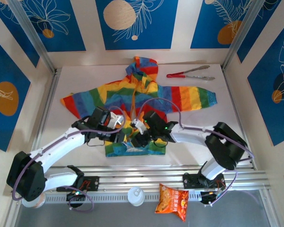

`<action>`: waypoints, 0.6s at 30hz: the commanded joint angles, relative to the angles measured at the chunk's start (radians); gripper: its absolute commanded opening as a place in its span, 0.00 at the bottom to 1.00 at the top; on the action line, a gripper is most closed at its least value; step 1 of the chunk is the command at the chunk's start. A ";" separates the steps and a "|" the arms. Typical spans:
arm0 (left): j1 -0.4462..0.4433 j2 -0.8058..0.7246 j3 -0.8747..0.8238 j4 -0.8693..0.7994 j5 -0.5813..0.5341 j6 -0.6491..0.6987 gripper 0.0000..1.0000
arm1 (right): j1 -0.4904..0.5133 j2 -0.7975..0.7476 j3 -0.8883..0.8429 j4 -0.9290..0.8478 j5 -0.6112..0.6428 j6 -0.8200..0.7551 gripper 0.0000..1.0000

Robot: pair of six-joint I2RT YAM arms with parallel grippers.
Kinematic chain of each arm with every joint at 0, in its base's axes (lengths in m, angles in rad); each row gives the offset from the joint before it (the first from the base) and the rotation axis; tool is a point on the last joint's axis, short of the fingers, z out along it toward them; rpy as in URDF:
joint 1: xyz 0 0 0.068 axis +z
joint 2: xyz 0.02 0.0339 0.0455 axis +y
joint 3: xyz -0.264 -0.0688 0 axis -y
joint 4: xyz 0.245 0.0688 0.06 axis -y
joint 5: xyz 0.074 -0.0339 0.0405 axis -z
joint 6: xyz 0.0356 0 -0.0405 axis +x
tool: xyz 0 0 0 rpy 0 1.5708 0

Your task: Zip up the jacket

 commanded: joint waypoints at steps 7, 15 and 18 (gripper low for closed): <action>0.006 0.056 0.179 -0.189 0.022 0.173 0.00 | 0.007 -0.147 -0.092 0.104 0.023 -0.050 0.34; 0.006 0.078 0.227 -0.229 0.080 0.222 0.00 | -0.002 -0.173 -0.134 0.242 0.066 -0.021 0.36; 0.005 0.084 0.241 -0.265 0.090 0.246 0.00 | -0.007 -0.163 -0.135 0.257 0.034 -0.046 0.37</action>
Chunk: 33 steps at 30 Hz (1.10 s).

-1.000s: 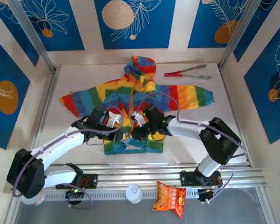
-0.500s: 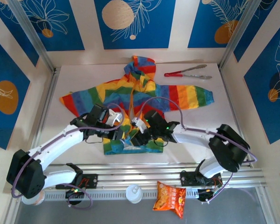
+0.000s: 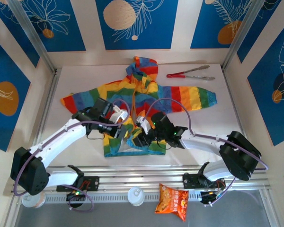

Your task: Zip up the jacket

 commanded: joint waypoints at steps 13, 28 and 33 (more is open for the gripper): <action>0.006 0.020 0.101 -0.156 0.079 0.098 0.00 | 0.006 0.051 0.041 0.077 -0.110 -0.118 0.37; 0.009 0.010 0.084 -0.154 0.051 0.105 0.00 | 0.033 0.048 0.017 0.170 0.004 -0.165 0.05; 0.018 0.001 0.070 -0.135 0.044 0.101 0.00 | 0.036 0.035 -0.006 0.139 0.044 -0.180 0.00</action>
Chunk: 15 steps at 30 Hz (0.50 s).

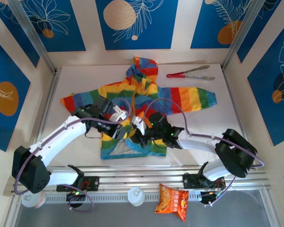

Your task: Zip up the jacket

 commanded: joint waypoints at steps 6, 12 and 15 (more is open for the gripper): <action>0.022 -0.031 -0.018 0.014 0.005 0.026 0.00 | 0.008 -0.036 -0.039 -0.027 0.063 -0.015 0.00; 0.024 -0.063 -0.083 0.121 0.035 -0.018 0.02 | 0.008 -0.024 -0.031 -0.029 0.039 0.010 0.00; 0.025 -0.076 -0.121 0.184 0.046 -0.046 0.12 | 0.007 -0.004 -0.024 -0.026 0.020 0.018 0.00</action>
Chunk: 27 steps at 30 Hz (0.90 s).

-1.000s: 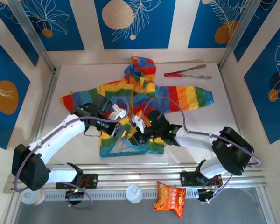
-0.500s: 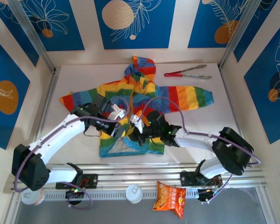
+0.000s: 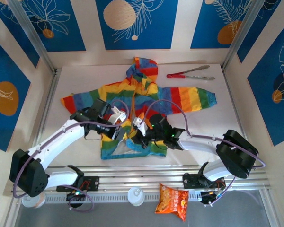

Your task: Zip up the jacket

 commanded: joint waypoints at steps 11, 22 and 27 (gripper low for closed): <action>0.010 -0.231 -0.307 0.507 -0.025 -0.158 0.60 | -0.004 0.082 0.039 -0.035 -0.049 0.044 0.00; -0.055 -0.413 -0.572 0.796 -0.222 -0.390 0.58 | -0.033 0.097 0.039 -0.005 -0.072 0.124 0.00; -0.102 -0.378 -0.604 0.886 -0.247 -0.429 0.57 | -0.040 0.100 0.036 0.012 -0.077 0.150 0.00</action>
